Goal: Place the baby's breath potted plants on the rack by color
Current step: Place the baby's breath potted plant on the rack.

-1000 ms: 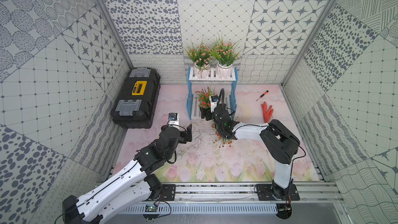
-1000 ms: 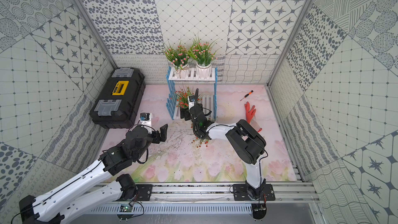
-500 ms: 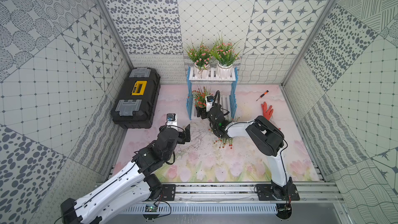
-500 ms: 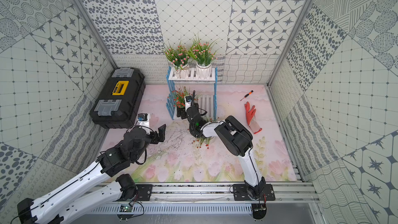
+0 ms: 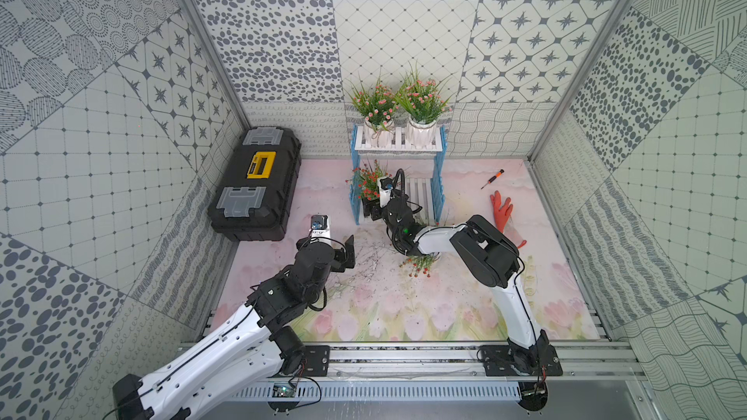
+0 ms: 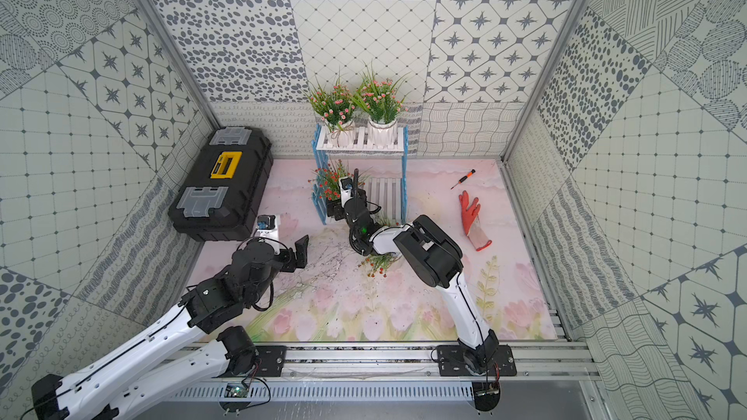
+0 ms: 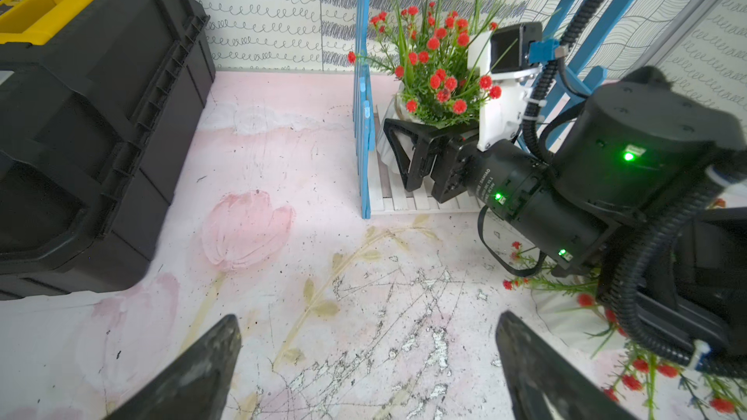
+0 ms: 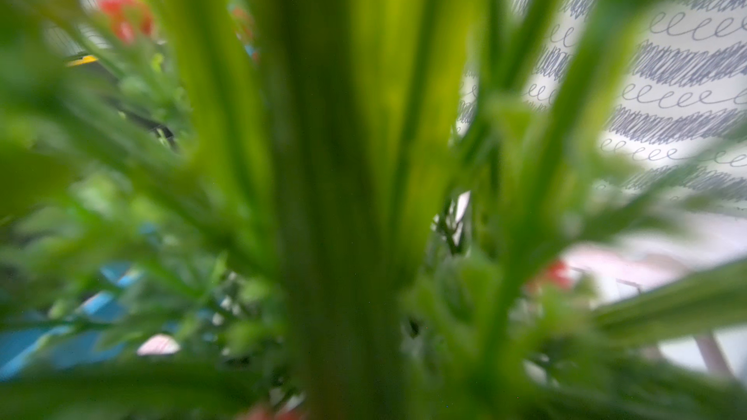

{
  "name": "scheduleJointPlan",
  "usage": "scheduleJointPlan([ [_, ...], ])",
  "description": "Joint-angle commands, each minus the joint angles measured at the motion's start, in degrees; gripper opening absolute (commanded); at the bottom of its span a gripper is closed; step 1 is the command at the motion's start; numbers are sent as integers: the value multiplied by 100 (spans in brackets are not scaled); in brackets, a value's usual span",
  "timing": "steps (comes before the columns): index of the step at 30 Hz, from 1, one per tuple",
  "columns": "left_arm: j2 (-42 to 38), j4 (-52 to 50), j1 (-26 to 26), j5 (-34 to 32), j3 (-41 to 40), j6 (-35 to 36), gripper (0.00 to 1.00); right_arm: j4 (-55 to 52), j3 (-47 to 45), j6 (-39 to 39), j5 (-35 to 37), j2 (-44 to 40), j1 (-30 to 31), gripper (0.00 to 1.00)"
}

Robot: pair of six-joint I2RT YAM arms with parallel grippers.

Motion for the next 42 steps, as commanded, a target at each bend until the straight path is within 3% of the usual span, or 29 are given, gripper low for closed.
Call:
scheduleJointPlan([
  [1,-36,-6,12,-109,-22,-49,98,499,338,87,90,133,-114,79],
  [39,-229,-84,11,-239,-39,-86,98,-1271,1525,588,-421,476,-382,82],
  [42,-254,-92,14,-240,-39,-89,98,-1352,1569,611,-431,485,-379,86],
])
